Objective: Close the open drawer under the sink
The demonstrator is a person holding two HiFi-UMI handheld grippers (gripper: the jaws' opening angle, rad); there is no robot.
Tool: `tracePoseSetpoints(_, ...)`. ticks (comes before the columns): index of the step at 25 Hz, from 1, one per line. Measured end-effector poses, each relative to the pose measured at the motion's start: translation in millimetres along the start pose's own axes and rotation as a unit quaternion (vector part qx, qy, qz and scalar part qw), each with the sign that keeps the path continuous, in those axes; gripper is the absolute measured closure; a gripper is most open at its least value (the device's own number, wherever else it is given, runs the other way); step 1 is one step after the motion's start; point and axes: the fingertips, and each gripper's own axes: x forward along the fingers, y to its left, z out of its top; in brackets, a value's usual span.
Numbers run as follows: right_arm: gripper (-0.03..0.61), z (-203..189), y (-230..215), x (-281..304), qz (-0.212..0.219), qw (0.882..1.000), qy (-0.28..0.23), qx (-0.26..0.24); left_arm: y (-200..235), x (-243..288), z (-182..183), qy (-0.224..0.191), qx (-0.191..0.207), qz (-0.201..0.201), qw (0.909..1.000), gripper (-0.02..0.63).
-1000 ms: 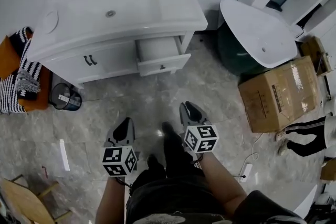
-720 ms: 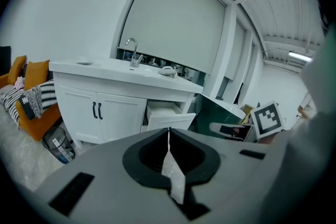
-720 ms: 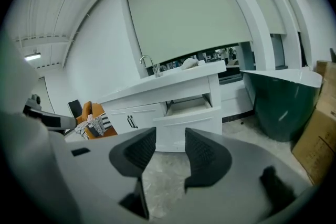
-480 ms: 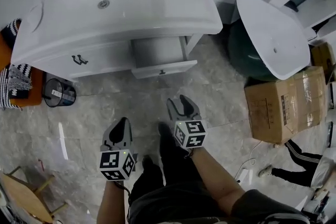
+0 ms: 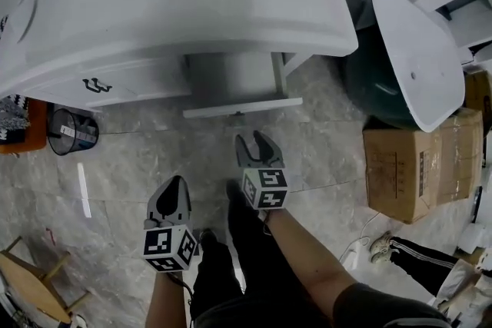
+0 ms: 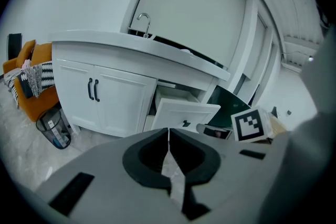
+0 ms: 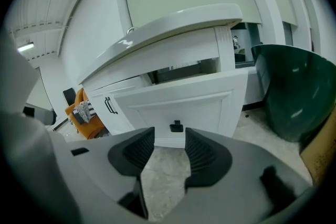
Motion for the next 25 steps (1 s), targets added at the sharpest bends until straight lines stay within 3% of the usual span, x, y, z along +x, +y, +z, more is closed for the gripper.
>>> tracePoseSetpoints(12, 0.391, -3.6, -9.4, 75.3, 0.004, 1.000, 0.020, -0.022, 12.6, 44.5, -12.2, 0.023, -0.016, 0.011, 0.9995, 0.595)
tracePoseSetpoints(16, 0.439, 1.2, -13.7, 85.2, -0.003, 0.999, 0.016, -0.030, 16.5, 52.1, -11.8, 0.028, -0.020, 0.016, 0.9993, 0.594)
tracePoseSetpoints(25, 0.440, 7.8, -13.0, 95.2, -0.006, 1.000, 0.015, -0.012, 10.1, 63.9, -10.4, 0.034, -0.030, 0.015, 0.9989, 0.594)
